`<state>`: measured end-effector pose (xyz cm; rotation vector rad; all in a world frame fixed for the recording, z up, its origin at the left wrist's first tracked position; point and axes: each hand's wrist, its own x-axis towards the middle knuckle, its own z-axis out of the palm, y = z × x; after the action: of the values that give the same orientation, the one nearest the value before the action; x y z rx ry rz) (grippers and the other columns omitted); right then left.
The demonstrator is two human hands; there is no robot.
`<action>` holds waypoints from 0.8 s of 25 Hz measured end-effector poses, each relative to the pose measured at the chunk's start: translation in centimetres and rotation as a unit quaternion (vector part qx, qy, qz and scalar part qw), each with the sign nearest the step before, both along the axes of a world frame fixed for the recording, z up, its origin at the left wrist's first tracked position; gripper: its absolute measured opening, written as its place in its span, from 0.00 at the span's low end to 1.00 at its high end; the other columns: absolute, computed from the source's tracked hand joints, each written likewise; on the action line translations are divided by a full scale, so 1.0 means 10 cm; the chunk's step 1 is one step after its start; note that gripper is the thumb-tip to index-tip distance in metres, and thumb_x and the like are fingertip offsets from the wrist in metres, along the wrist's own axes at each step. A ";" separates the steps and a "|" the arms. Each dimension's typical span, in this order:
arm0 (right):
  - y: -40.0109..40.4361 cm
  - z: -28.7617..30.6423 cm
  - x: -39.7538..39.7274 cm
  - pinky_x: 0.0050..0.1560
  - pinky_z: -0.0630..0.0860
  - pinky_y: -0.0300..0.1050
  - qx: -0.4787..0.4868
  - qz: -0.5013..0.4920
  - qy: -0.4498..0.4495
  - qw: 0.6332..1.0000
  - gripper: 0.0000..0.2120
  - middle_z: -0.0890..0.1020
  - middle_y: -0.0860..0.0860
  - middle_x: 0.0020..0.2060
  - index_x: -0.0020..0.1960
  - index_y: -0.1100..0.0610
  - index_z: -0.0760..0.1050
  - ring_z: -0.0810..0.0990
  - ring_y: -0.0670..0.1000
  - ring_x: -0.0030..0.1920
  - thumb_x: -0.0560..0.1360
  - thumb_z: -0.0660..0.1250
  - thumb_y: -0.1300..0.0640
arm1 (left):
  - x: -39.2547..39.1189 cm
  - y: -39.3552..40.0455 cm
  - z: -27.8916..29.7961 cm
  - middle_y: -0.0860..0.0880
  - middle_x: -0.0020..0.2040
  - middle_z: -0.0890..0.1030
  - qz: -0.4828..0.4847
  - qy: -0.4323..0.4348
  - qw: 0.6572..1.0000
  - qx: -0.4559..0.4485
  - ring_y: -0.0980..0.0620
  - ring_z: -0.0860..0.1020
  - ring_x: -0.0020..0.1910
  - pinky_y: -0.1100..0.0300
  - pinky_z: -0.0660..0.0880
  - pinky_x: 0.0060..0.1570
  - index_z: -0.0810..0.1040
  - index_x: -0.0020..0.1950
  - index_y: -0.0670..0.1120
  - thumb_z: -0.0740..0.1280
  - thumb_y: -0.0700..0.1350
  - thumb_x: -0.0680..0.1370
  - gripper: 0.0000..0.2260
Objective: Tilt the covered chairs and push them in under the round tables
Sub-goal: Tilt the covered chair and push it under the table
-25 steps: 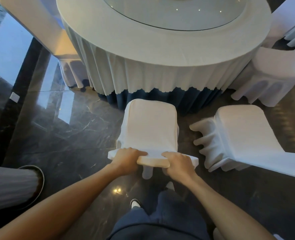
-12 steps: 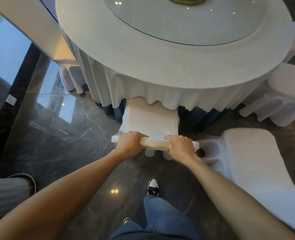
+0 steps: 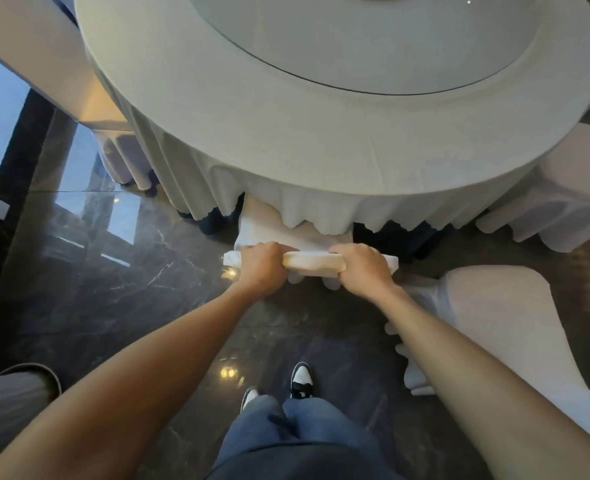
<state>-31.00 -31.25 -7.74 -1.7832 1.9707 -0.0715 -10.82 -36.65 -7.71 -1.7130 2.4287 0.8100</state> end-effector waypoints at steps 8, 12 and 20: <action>0.12 0.08 0.13 0.58 0.72 0.50 -0.024 -0.080 0.013 0.996 0.21 0.78 0.48 0.52 0.59 0.50 0.73 0.75 0.51 0.54 0.68 0.74 0.59 | 0.00 -0.09 0.01 0.54 0.40 0.78 -0.048 -0.022 0.998 0.034 0.50 0.74 0.40 0.51 0.71 0.48 0.81 0.56 0.61 0.65 0.44 0.73 0.16; 0.40 0.20 0.07 0.71 0.65 0.58 -0.019 -0.084 -0.018 0.996 0.30 0.71 0.51 0.69 0.71 0.53 0.66 0.66 0.53 0.71 0.71 0.72 0.60 | -0.22 -0.12 0.10 0.49 0.47 0.81 -0.109 -0.059 0.991 0.056 0.48 0.77 0.43 0.53 0.72 0.43 0.78 0.56 0.51 0.68 0.49 0.73 0.12; 1.33 0.37 -0.62 0.69 0.67 0.52 0.025 -0.158 0.006 0.987 0.34 0.61 0.52 0.77 0.78 0.50 0.58 0.64 0.54 0.74 0.76 0.68 0.59 | -1.33 0.49 0.35 0.45 0.56 0.78 -0.228 -0.053 0.971 -0.051 0.44 0.77 0.54 0.47 0.73 0.55 0.73 0.63 0.48 0.69 0.56 0.73 0.22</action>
<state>-37.25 -17.95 -4.05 -1.4299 2.2283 -0.1143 -24.08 -31.80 -4.16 -1.1071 2.6663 0.5284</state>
